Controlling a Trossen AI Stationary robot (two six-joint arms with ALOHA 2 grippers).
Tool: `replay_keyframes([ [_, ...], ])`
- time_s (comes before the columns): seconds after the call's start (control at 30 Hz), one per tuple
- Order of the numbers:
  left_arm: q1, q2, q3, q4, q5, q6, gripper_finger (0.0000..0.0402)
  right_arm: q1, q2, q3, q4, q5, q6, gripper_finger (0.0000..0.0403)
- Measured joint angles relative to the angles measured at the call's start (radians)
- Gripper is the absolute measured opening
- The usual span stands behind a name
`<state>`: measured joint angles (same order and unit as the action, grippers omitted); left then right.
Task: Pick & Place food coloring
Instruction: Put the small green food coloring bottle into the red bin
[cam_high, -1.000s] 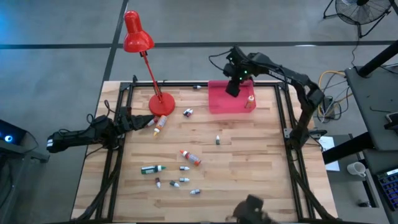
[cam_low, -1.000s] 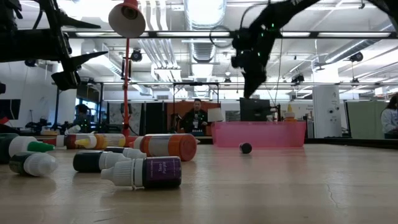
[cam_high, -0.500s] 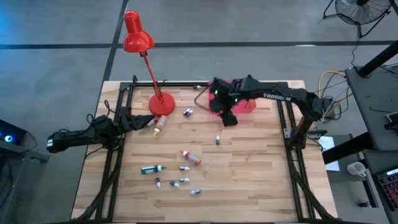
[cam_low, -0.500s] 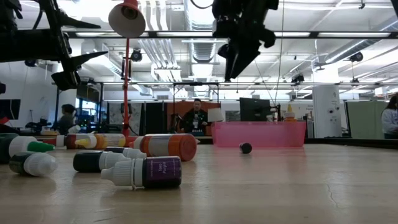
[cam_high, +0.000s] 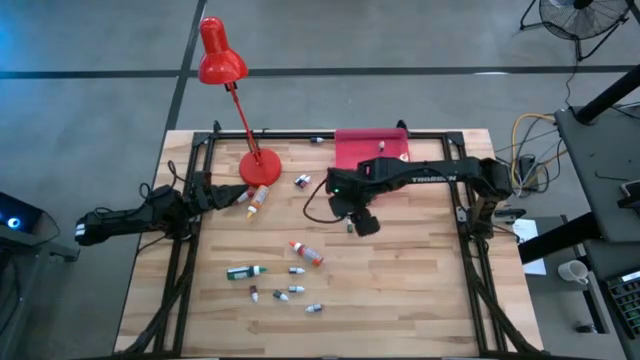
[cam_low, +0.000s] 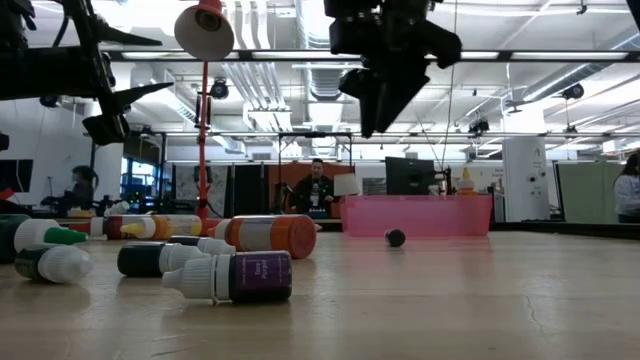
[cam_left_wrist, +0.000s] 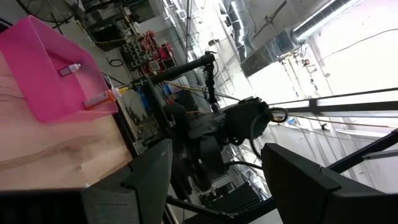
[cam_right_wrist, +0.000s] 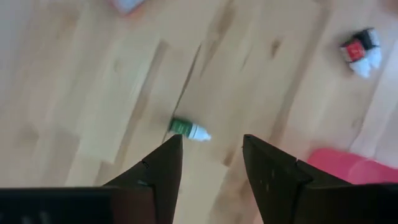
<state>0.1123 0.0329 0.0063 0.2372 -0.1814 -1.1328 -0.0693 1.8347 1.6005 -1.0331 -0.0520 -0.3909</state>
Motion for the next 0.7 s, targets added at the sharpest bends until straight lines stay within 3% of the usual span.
replay_keyframes([
  [0.13, 0.0, 0.0, 0.0, 0.0, 0.0, 0.0, 0.022, -0.006, -0.004, 0.0, 0.023, 0.003, 0.226, 0.0151],
  [0.33, 0.0, 0.0, 0.0, 0.0, 0.0, 0.0, 0.022, -0.032, -0.002, -0.005, 0.005, 0.004, 0.836, 0.0143],
  [0.7, 0.0, 0.0, 0.0, 0.0, 0.0, 0.0, 0.022, -0.028, -0.001, -0.013, 0.028, 0.162, 1.08, 0.0137],
])
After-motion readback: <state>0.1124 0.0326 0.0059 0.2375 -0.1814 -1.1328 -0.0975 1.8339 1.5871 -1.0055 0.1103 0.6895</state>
